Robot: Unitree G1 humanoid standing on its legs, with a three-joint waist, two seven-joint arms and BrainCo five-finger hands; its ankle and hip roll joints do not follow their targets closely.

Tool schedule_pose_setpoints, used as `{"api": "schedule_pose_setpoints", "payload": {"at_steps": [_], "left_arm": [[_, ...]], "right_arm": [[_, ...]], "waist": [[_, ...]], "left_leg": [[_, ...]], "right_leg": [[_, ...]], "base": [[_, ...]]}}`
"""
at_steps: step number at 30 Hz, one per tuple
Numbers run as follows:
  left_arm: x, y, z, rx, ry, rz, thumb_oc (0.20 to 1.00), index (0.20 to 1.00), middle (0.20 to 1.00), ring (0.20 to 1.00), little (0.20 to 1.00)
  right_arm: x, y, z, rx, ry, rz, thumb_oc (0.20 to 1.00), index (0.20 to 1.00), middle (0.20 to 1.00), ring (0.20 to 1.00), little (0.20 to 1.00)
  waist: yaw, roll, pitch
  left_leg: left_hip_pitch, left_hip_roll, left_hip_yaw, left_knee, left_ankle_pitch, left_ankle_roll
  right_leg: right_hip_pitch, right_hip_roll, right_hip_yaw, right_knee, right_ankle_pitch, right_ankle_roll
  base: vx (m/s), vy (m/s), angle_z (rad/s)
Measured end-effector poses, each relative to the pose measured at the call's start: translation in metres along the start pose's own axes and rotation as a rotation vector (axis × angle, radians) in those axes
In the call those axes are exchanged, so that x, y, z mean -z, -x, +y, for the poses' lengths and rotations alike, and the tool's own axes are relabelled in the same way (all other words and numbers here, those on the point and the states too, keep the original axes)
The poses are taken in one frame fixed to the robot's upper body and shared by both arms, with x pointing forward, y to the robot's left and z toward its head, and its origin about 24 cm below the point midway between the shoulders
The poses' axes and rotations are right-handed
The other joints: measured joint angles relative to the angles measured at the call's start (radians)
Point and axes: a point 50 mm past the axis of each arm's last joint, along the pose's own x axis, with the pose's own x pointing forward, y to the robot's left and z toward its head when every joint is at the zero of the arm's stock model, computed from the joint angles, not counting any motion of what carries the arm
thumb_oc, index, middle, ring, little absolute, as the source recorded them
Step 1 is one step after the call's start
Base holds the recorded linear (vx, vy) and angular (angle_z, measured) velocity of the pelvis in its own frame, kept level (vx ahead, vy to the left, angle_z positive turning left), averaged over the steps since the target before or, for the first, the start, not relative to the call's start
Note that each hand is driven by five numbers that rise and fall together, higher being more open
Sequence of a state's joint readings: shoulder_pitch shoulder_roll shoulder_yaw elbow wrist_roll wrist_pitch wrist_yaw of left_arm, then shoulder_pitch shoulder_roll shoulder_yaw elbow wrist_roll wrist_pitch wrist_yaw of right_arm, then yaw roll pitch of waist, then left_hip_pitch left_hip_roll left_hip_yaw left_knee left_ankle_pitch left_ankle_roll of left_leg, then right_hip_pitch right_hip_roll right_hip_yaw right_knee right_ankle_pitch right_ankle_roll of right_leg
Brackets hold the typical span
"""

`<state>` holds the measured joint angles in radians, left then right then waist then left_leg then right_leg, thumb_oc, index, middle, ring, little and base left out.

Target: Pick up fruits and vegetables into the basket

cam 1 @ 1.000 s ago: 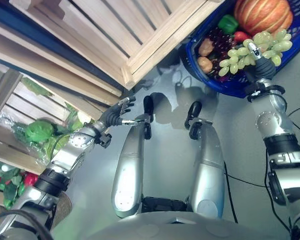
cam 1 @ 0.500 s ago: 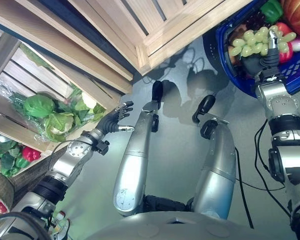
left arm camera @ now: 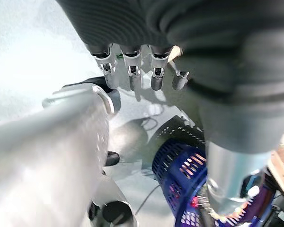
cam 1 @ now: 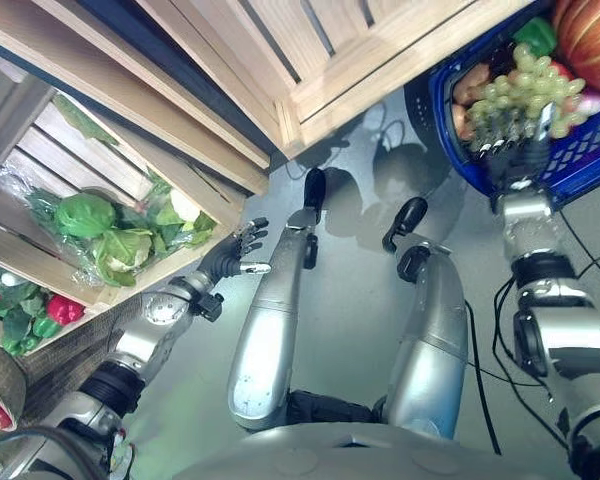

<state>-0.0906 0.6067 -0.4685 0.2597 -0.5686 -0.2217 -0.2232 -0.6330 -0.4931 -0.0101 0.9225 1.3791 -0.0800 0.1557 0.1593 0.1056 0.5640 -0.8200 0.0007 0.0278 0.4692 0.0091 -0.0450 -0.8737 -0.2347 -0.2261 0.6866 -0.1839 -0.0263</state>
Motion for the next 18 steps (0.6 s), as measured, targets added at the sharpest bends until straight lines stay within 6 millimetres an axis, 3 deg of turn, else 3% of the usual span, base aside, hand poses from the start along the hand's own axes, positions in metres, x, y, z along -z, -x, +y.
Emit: {"api": "schedule_pose_setpoints", "payload": {"at_steps": [3, 4, 7, 9, 13, 18], "left_arm": [[0.010, 0.001, -0.002, -0.013, 0.025, 0.027, 1.000, 1.000, 1.000, 1.000, 1.000], [0.010, 0.001, -0.002, -0.013, 0.025, 0.027, 1.000, 1.000, 1.000, 1.000, 1.000], [0.019, 0.000, -0.003, -0.024, 0.059, 0.049, 1.000, 1.000, 1.000, 1.000, 1.000], [0.025, -0.001, -0.004, -0.021, 0.083, 0.062, 1.000, 1.000, 1.000, 1.000, 1.000], [0.043, 0.004, -0.006, -0.026, 0.137, 0.114, 1.000, 1.000, 1.000, 1.000, 1.000], [0.066, 0.018, -0.012, -0.036, 0.192, 0.168, 1.000, 1.000, 1.000, 1.000, 1.000]], "right_arm": [[0.032, 0.017, -0.024, 0.053, 0.060, 0.094, 1.000, 1.000, 1.000, 1.000, 1.000], [0.032, 0.017, -0.024, 0.053, 0.060, 0.094, 1.000, 1.000, 1.000, 1.000, 1.000], [0.079, 0.047, -0.056, 0.127, 0.174, 0.265, 1.000, 1.000, 1.000, 1.000, 1.000], [0.096, 0.064, -0.069, 0.148, 0.241, 0.337, 1.000, 1.000, 1.000, 1.000, 1.000], [0.112, 0.099, -0.098, 0.141, 0.412, 0.438, 1.000, 1.000, 1.000, 1.000, 1.000], [0.114, 0.119, -0.109, 0.063, 0.633, 0.485, 1.000, 1.000, 1.000, 1.000, 1.000]], "waist": [[-0.025, 0.000, 0.000], [-0.025, 0.000, 0.000], [-0.067, 0.000, 0.000], [-0.082, 0.000, 0.000], [-0.091, 0.000, -0.001], [-0.126, -0.012, -0.015]], "left_leg": [[0.093, 0.000, 0.012, -0.051, 0.003, 0.005], [0.093, 0.000, 0.012, -0.051, 0.003, 0.005], [0.245, 0.000, 0.023, -0.113, 0.003, 0.008], [0.310, 0.002, 0.022, -0.137, 0.002, 0.008], [0.466, 0.017, 0.034, -0.201, 0.004, 0.009], [0.647, 0.029, 0.046, -0.310, 0.025, 0.009]], "right_leg": [[0.087, 0.005, 0.001, -0.046, 0.007, 0.010], [0.087, 0.005, 0.001, -0.046, 0.007, 0.010], [0.234, 0.013, 0.000, -0.102, 0.014, 0.023], [0.300, 0.021, -0.002, -0.136, 0.019, 0.030], [0.464, 0.049, -0.007, -0.225, 0.044, 0.040], [0.643, 0.080, -0.006, -0.348, 0.072, 0.059]], "base": [[-0.01, 0.136, -0.06], [0.01, 0.085, -0.08], [-0.07, 0.160, -0.08], [0.00, 0.109, -0.05], [0.01, 0.098, -0.09], [0.07, 0.064, -0.08]]}}
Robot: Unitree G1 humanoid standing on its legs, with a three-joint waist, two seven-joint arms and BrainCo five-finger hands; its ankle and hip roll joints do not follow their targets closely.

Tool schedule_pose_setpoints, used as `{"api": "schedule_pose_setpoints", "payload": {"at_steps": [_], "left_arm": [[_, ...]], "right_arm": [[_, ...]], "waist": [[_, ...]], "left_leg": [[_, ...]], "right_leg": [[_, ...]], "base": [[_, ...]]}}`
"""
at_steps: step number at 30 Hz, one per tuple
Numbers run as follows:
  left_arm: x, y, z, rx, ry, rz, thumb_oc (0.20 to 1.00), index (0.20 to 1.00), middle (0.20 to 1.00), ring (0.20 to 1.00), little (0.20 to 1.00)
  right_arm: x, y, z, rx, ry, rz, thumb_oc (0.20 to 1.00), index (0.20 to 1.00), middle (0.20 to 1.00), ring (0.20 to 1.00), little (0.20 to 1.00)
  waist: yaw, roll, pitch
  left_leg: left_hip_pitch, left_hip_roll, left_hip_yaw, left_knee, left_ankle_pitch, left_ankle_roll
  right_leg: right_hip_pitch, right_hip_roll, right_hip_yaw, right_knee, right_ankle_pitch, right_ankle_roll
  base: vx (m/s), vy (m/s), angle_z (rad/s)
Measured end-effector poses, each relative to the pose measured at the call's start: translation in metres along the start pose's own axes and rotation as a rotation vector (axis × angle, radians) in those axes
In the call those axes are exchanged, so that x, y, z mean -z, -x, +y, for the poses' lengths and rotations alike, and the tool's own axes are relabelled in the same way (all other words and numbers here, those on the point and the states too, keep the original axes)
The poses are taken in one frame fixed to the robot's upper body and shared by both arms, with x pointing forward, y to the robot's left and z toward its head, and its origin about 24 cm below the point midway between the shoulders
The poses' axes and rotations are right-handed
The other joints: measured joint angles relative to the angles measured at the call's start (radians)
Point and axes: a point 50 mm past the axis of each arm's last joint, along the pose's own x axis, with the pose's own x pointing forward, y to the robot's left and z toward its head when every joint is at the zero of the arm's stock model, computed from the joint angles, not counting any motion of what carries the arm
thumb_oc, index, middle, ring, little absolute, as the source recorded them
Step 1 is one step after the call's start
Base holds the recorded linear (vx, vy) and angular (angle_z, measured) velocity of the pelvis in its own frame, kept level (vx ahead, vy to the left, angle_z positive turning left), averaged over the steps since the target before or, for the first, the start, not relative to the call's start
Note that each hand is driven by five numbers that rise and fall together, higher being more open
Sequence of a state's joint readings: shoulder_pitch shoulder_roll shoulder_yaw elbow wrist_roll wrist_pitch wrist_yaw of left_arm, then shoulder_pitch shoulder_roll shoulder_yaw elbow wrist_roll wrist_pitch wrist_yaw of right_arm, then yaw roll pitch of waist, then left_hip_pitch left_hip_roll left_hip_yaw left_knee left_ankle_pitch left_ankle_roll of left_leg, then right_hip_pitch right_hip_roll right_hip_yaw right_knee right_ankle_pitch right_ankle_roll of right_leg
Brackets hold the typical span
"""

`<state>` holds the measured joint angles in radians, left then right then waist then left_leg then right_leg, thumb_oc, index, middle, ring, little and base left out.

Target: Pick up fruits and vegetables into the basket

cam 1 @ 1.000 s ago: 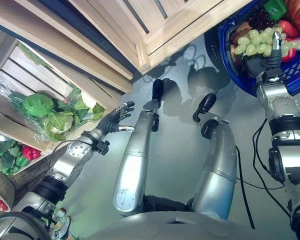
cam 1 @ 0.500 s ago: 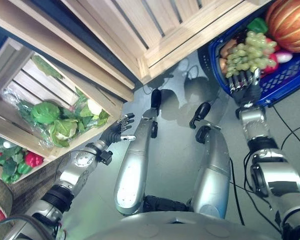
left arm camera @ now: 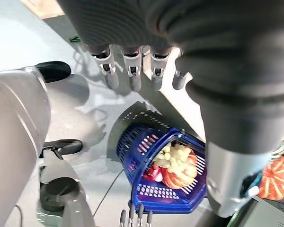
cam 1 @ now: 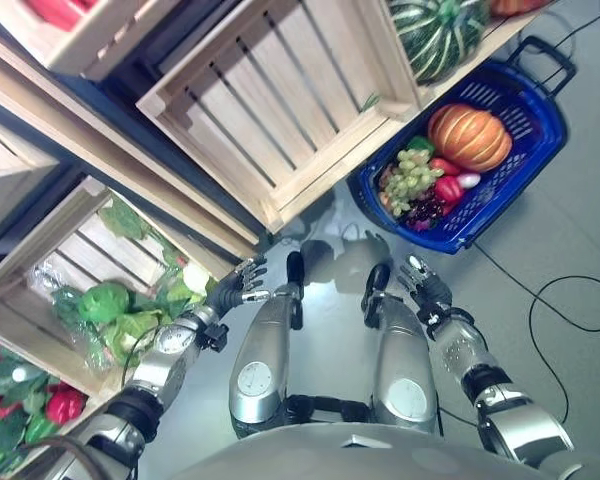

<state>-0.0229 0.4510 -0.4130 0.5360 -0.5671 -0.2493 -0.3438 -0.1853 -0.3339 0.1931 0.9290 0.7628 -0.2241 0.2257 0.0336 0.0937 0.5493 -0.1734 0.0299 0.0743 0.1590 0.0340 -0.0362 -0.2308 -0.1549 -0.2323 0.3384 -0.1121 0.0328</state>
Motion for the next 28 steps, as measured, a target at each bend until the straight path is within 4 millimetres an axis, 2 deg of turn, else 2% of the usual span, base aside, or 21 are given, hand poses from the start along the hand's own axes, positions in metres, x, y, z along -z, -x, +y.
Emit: {"api": "schedule_pose_setpoints", "payload": {"at_steps": [2, 3, 4, 6, 9, 13, 16, 20, 24, 28], "left_arm": [[0.017, 0.005, -0.002, -0.017, 0.049, 0.036, 1.000, 1.000, 1.000, 1.000, 1.000], [0.032, 0.009, -0.004, -0.034, 0.087, 0.074, 1.000, 1.000, 1.000, 1.000, 1.000], [0.046, 0.020, -0.006, -0.043, 0.117, 0.113, 1.000, 1.000, 1.000, 1.000, 1.000], [0.067, 0.028, -0.007, -0.050, 0.152, 0.191, 1.000, 1.000, 1.000, 1.000, 1.000], [0.086, 0.037, -0.009, -0.051, 0.166, 0.286, 1.000, 1.000, 1.000, 1.000, 1.000], [0.100, 0.043, -0.005, -0.059, 0.109, 0.407, 1.000, 1.000, 1.000, 1.000, 1.000], [0.113, 0.047, -0.005, -0.074, 0.068, 0.537, 1.000, 1.000, 1.000, 1.000, 1.000], [0.130, 0.055, -0.012, -0.107, 0.147, 0.653, 1.000, 1.000, 1.000, 1.000, 1.000], [0.134, 0.057, -0.014, -0.109, 0.178, 0.705, 1.000, 1.000, 1.000, 1.000, 1.000], [0.136, 0.060, -0.013, -0.130, 0.218, 0.737, 1.000, 1.000, 1.000, 1.000, 1.000]], "right_arm": [[0.016, 0.009, -0.001, -0.029, 0.102, 0.066, 1.000, 1.000, 1.000, 1.000, 1.000], [0.030, 0.017, -0.003, -0.043, 0.147, 0.117, 1.000, 1.000, 1.000, 1.000, 1.000], [0.044, 0.025, -0.003, -0.067, 0.195, 0.175, 1.000, 1.000, 1.000, 1.000, 1.000], [0.064, 0.034, -0.009, -0.081, 0.288, 0.295, 1.000, 1.000, 1.000, 1.000, 1.000], [0.088, 0.046, -0.011, -0.074, 0.334, 0.429, 1.000, 1.000, 1.000, 1.000, 1.000], [0.117, 0.060, -0.013, -0.045, 0.357, 0.640, 1.000, 1.000, 1.000, 1.000, 1.000], [0.127, 0.068, -0.017, 0.027, 0.329, 0.727, 1.000, 1.000, 1.000, 1.000, 1.000], [0.138, 0.082, -0.027, 0.101, 0.296, 0.840, 1.000, 1.000, 1.000, 1.000, 1.000], [0.148, 0.098, -0.033, 0.106, 0.278, 0.940, 1.000, 1.000, 1.000, 1.000, 1.000], [0.148, 0.098, -0.033, 0.087, 0.278, 0.947, 1.000, 1.000, 1.000, 1.000, 1.000]], "waist": [[-0.008, -0.008, -0.051], [-0.008, -0.012, -0.096], [-0.011, -0.035, -0.171], [-0.010, -0.058, -0.228], [-0.008, -0.094, -0.302], [-0.005, -0.125, -0.341], [-0.009, -0.127, -0.355], [-0.016, -0.119, -0.396], [-0.016, -0.111, -0.406], [-0.023, -0.103, -0.410]], "left_leg": [[0.061, 0.007, -0.001, -0.066, 0.017, -0.005], [0.101, 0.013, 0.000, -0.108, 0.031, -0.007], [0.119, 0.019, 0.007, -0.136, 0.033, -0.009], [0.180, 0.024, 0.007, -0.172, 0.035, -0.014], [0.214, 0.025, 0.005, -0.201, 0.035, -0.015], [0.259, 0.020, 0.010, -0.219, 0.032, -0.013], [0.293, 0.018, 0.021, -0.229, 0.030, -0.010], [0.334, 0.017, 0.041, -0.244, 0.026, -0.008], [0.354, 0.016, 0.041, -0.247, 0.026, -0.008], [0.368, 0.016, 0.041, -0.247, 0.026, -0.008]], "right_leg": [[0.063, 0.021, -0.002, -0.073, 0.024, 0.001], [0.105, 0.035, -0.005, -0.120, 0.040, 0.002], [0.121, 0.044, -0.003, -0.155, 0.043, 0.003], [0.194, 0.061, -0.009, -0.212, 0.061, 0.000], [0.236, 0.067, -0.021, -0.253, 0.064, 0.004], [0.285, 0.066, -0.022, -0.287, 0.069, 0.012], [0.317, 0.066, -0.012, -0.303, 0.076, 0.016], [0.346, 0.067, 0.005, -0.322, 0.082, 0.022], [0.364, 0.067, 0.006, -0.323, 0.082, 0.022], [0.380, 0.068, 0.006, -0.323, 0.085, 0.019]], "base": [[0.09, 0.030, -0.04], [0.08, 0.042, -0.10], [0.12, 0.063, -0.11], [0.06, 0.060, -0.03], [0.03, 0.036, 0.08], [0.01, 0.011, 0.00], [0.00, 0.058, -0.11], [0.00, 0.058, -0.14], [0.00, 0.009, 0.00], [0.00, 0.000, 0.00]]}}
